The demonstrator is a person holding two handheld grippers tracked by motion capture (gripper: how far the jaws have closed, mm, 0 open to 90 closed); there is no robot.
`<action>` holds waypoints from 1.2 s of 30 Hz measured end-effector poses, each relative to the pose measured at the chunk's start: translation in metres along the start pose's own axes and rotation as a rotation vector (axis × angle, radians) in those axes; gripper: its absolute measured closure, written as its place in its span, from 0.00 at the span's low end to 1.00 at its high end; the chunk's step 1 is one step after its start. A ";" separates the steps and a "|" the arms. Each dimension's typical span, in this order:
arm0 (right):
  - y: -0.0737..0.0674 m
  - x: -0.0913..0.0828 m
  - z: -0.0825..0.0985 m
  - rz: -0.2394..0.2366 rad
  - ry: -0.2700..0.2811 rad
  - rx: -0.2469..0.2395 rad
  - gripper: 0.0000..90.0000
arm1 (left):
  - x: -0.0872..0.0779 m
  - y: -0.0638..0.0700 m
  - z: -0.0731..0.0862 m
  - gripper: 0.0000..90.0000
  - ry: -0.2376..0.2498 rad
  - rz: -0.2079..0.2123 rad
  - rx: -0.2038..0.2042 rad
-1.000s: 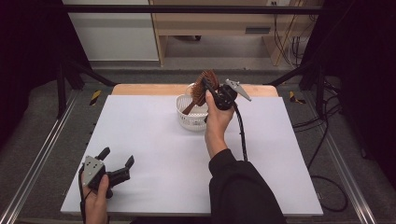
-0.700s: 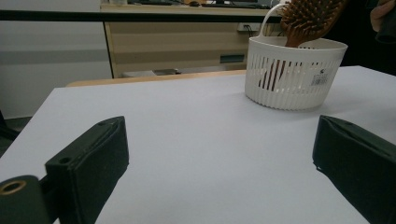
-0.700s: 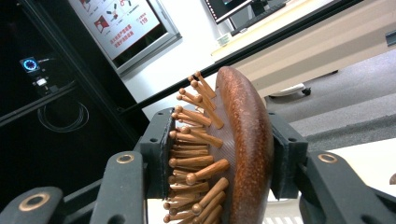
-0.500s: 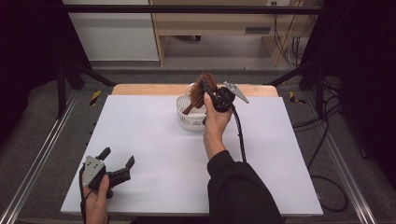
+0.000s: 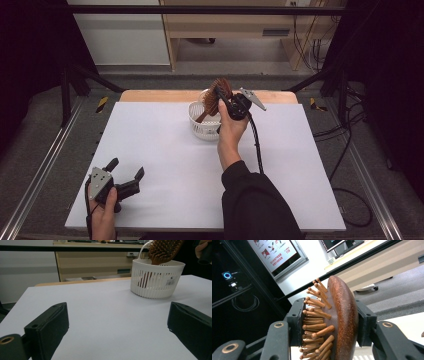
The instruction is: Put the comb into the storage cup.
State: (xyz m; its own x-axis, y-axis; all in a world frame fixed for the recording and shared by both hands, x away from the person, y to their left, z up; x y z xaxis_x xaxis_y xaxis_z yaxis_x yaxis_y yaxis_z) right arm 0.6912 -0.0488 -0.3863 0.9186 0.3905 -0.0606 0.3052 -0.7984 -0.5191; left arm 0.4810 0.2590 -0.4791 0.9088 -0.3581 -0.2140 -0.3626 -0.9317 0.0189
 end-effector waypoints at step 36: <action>0.002 0.000 0.005 -0.003 -0.011 -0.019 0.56 | 0.000 0.000 -0.001 0.04 0.005 0.000 -0.005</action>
State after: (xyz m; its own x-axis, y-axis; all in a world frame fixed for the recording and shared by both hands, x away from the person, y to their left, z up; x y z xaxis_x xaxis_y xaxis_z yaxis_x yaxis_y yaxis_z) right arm 0.6908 -0.0482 -0.3912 0.9151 0.3975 -0.0684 0.3126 -0.8061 -0.5026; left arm 0.4809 0.2591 -0.4785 0.9099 -0.3582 -0.2092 -0.3615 -0.9321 0.0239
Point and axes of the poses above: each handheld gripper's, and its own axes: x roughly forward along the jaws, z roughly out of its underside, y roughly to its right, the point moved 8 cm from there along x, roughly forward along the jaws, and after that the axes turned 3 degrees about -y, right-handed, at the moved point
